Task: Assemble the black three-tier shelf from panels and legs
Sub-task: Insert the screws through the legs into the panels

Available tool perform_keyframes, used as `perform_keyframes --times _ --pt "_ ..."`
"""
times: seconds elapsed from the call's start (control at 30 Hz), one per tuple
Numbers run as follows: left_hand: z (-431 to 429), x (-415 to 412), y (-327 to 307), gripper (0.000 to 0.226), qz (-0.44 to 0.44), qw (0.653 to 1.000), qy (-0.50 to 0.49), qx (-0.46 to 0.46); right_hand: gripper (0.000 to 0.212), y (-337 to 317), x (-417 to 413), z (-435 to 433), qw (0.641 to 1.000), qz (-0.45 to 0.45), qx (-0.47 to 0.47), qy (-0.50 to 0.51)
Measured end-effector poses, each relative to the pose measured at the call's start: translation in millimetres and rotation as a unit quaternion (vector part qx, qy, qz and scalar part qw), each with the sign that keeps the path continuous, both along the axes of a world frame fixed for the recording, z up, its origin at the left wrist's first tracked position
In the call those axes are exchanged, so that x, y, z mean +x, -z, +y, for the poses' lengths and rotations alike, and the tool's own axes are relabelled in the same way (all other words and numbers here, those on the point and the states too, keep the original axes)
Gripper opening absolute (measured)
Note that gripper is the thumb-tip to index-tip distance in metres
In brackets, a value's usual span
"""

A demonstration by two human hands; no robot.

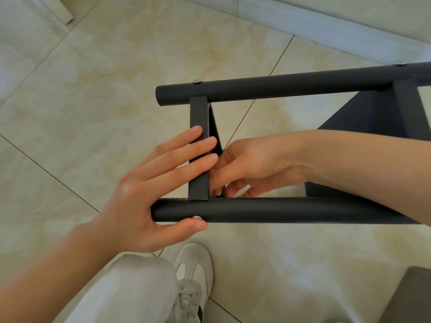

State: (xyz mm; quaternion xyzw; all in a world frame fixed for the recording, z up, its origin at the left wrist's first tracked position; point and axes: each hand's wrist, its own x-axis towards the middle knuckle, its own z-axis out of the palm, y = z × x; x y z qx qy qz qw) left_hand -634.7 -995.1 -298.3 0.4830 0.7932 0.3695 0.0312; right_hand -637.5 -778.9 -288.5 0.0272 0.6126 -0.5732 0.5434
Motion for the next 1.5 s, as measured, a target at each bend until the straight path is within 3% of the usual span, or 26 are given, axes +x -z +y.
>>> perform_keyframes --times 0.7,1.23,1.37,1.5 --pt "-0.7 0.1 0.7 0.062 0.0 1.0 0.0 0.0 0.015 -1.9 -5.0 -0.1 1.0 0.002 -0.012 -0.014" --pt "0.7 0.3 1.5 0.062 0.0 1.0 0.0 0.005 0.031 -2.2 -4.2 0.8 1.0 0.017 -0.002 -0.017" --pt "0.9 0.8 1.6 0.063 0.0 1.0 -0.003 0.003 0.016 -1.0 -1.4 -2.2 1.0 0.015 0.011 -0.016" --pt "0.3 0.6 1.4 0.063 0.0 1.0 -0.001 0.007 0.021 1.6 0.0 -3.0 1.0 0.016 0.01 -0.005"
